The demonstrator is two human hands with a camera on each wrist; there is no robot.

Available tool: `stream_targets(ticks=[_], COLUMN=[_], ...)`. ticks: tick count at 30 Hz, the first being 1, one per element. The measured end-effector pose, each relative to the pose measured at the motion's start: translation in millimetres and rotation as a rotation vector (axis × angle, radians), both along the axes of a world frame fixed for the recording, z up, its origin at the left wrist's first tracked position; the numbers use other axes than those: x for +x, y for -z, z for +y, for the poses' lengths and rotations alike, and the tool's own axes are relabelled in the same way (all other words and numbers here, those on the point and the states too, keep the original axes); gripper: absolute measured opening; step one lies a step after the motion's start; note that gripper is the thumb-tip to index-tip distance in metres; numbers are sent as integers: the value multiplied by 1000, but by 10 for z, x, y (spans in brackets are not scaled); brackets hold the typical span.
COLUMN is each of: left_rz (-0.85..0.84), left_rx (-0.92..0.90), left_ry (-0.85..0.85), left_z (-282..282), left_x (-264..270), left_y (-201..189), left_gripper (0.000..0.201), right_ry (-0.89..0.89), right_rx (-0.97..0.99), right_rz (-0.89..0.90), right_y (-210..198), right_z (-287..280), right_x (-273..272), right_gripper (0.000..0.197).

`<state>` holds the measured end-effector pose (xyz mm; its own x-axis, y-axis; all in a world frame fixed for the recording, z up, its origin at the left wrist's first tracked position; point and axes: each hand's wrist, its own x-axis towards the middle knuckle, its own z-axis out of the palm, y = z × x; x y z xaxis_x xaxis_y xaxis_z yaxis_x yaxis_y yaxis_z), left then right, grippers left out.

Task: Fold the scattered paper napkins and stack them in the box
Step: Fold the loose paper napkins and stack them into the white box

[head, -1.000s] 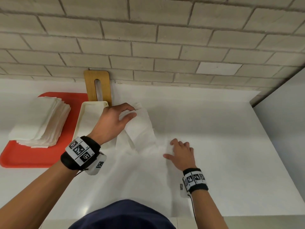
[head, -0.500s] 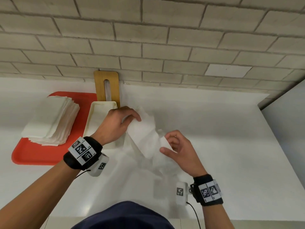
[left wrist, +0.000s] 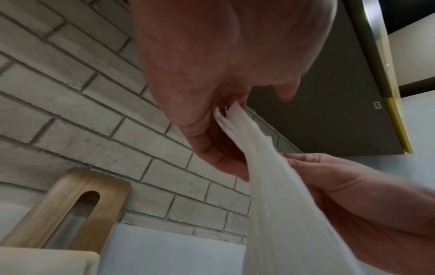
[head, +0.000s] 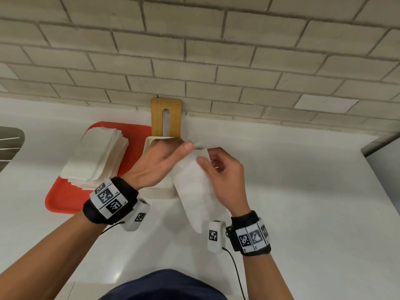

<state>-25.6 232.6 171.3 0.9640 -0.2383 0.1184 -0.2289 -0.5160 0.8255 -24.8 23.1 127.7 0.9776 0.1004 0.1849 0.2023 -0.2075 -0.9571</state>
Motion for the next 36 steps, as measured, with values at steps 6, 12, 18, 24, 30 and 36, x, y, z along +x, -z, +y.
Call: stream_targets(ticks=[6, 12, 18, 24, 30, 36], left_rz=[-172, -54, -99, -28, 136, 318], left_rx=[214, 116, 227, 551, 731, 985], left_ry=[-63, -51, 10, -10, 275, 384], left_z=[260, 589, 1038, 1086, 1071, 1010], left_x=[72, 310, 991, 1333, 1087, 838], left_y=[16, -51, 265, 870, 1179, 1440], left_gripper=[23, 15, 16, 28, 55, 146], right_ry=[168, -7, 53, 36, 96, 596], right_rx=[33, 217, 46, -516, -596, -604], right_rz=[-91, 60, 96, 219, 128, 317], right_y=[48, 318, 641, 1005, 958, 1288], right_z=[462, 840, 1257, 1567, 1358, 665], right_x=[10, -12, -100, 125, 273, 169], right_gripper=[29, 60, 46, 38, 26, 62])
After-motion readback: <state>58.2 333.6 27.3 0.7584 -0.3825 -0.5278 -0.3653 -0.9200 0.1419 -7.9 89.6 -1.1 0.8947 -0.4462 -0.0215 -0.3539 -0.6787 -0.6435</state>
